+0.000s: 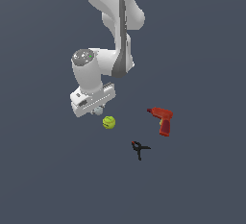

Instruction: Pick up a designated object from a clutter of objects.

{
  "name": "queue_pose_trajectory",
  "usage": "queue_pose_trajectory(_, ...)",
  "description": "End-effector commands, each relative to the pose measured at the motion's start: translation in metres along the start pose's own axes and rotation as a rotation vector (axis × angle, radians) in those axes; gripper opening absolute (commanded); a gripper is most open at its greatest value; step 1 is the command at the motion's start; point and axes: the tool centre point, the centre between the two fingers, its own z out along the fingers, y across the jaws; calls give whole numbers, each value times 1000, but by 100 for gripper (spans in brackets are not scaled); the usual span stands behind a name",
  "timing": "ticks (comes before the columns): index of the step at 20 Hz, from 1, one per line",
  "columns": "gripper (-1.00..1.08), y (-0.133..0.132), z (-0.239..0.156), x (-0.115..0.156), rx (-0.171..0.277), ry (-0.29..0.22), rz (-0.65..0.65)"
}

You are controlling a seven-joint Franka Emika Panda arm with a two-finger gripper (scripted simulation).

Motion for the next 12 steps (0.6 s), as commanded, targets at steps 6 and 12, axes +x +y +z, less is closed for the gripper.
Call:
queue_pose_trajectory(6, -100, -21, -60, -10, 0, 0, -1)
queue_pose_trajectory(12, -100, -38, -110, -18, 0, 0, -1)
